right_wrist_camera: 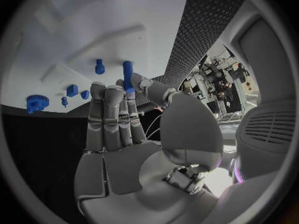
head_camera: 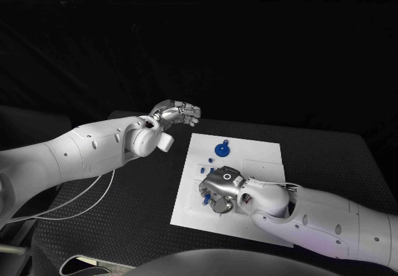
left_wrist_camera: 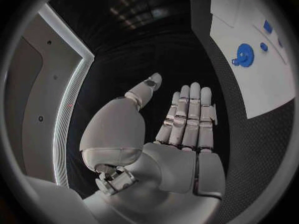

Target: Assemble the parts on the task board

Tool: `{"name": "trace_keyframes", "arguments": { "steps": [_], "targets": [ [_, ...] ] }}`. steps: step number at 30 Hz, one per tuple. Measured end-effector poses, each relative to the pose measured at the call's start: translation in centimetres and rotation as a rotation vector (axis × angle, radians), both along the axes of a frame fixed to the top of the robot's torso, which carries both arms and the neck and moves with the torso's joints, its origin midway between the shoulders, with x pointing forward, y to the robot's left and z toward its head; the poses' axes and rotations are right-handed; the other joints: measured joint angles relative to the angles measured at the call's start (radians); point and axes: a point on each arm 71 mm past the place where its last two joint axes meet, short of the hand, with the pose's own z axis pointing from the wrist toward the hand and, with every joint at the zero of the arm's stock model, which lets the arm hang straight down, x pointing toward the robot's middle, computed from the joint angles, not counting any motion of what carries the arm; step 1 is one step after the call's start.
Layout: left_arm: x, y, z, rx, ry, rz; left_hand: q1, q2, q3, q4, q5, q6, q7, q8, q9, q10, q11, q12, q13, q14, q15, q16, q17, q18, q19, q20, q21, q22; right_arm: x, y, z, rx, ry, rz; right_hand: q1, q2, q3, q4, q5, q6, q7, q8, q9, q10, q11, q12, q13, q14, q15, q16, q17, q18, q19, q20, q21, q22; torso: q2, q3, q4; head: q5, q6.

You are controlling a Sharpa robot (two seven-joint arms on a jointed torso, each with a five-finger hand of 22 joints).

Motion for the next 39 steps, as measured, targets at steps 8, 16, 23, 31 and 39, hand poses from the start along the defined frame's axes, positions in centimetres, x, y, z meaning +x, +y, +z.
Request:
{"name": "trace_keyframes", "arguments": {
  "steps": [8, 16, 23, 31, 39],
  "targets": [
    [0.0, 0.0, 0.0, -0.001, 0.000, -0.002, 0.004, 0.004, 0.000, 0.000, 0.000, 0.000, 0.000, 0.000, 0.000, 0.000, 0.000, 0.000, 0.000, 0.000, 0.000, 0.000, 0.000, -0.001, 0.000, 0.000, 0.000, 0.000, -0.1, 0.3, 0.0, -0.002, -0.001, 0.008, 0.000, 0.000, 0.001, -0.001, -0.001, 0.000, 0.000, -0.002, 0.000, 0.000, 0.000, -0.001, 0.006, 0.000, 0.000, 0.000, 0.000, 0.000, 0.000, 0.000, 0.000, 0.000, 0.000, -0.0001, 0.0000, -0.001, 0.000],
    [0.0, 0.0, 0.0, -0.001, 0.002, -0.003, 0.004, 0.004, 0.000, 0.000, 0.000, 0.000, 0.000, 0.000, -0.001, 0.000, 0.000, 0.000, -0.001, 0.000, 0.000, -0.004, 0.001, -0.003, 0.000, 0.000, 0.000, 0.001, -0.3, 0.6, -0.1, 0.000, 0.002, 0.014, 0.000, 0.000, 0.001, -0.001, -0.001, 0.000, 0.000, -0.003, 0.001, 0.000, 0.000, 0.000, 0.021, 0.000, 0.000, 0.000, 0.001, 0.000, 0.000, 0.000, 0.000, 0.000, 0.000, 0.0000, 0.0003, -0.001, -0.004],
    [0.0, -0.1, 0.0, -0.002, 0.002, -0.005, 0.004, 0.004, 0.000, 0.000, 0.000, 0.000, 0.000, 0.000, -0.001, 0.000, 0.000, 0.000, -0.001, 0.000, 0.000, -0.004, 0.002, -0.006, 0.000, 0.000, -0.004, 0.002, -0.3, 0.7, -0.1, -0.001, 0.001, 0.014, 0.002, 0.002, 0.001, -0.001, -0.004, -0.001, 0.001, -0.003, 0.001, 0.000, 0.000, 0.000, 0.021, 0.000, 0.000, 0.001, 0.001, 0.000, 0.000, 0.000, 0.004, 0.000, 0.000, 0.0006, -0.0003, 0.001, -0.006],
    [0.0, 0.0, 0.0, -0.002, 0.003, -0.006, 0.004, 0.004, 0.000, 0.000, 0.000, 0.000, 0.000, 0.000, -0.001, 0.000, 0.000, 0.000, -0.001, 0.000, 0.000, -0.004, 0.002, -0.006, 0.000, 0.000, -0.004, 0.002, -0.3, 0.9, -0.2, -0.006, -0.006, 0.017, 0.003, 0.003, 0.001, -0.001, -0.004, -0.001, 0.001, 0.000, 0.001, 0.000, 0.000, 0.000, 0.022, 0.000, 0.000, 0.002, 0.001, 0.000, 0.000, 0.000, 0.004, 0.000, 0.000, 0.0010, -0.0006, 0.002, -0.008],
    [0.0, -0.1, 0.0, -0.003, 0.003, -0.008, 0.004, 0.004, -0.002, 0.002, 0.000, -0.004, 0.004, 0.000, -0.001, 0.000, 0.000, 0.000, -0.002, 0.000, 0.000, -0.004, 0.003, -0.007, 0.000, 0.000, -0.004, 0.002, -0.4, 1.2, -0.3, -0.021, -0.020, 0.029, 0.003, 0.003, 0.003, -0.005, -0.004, -0.001, 0.001, 0.000, 0.001, 0.000, 0.000, 0.000, 0.026, 0.000, 0.000, 0.002, 0.001, 0.000, -0.002, 0.002, 0.004, 0.000, 0.000, 0.0008, -0.0006, 0.002, -0.007]
  ]
}}
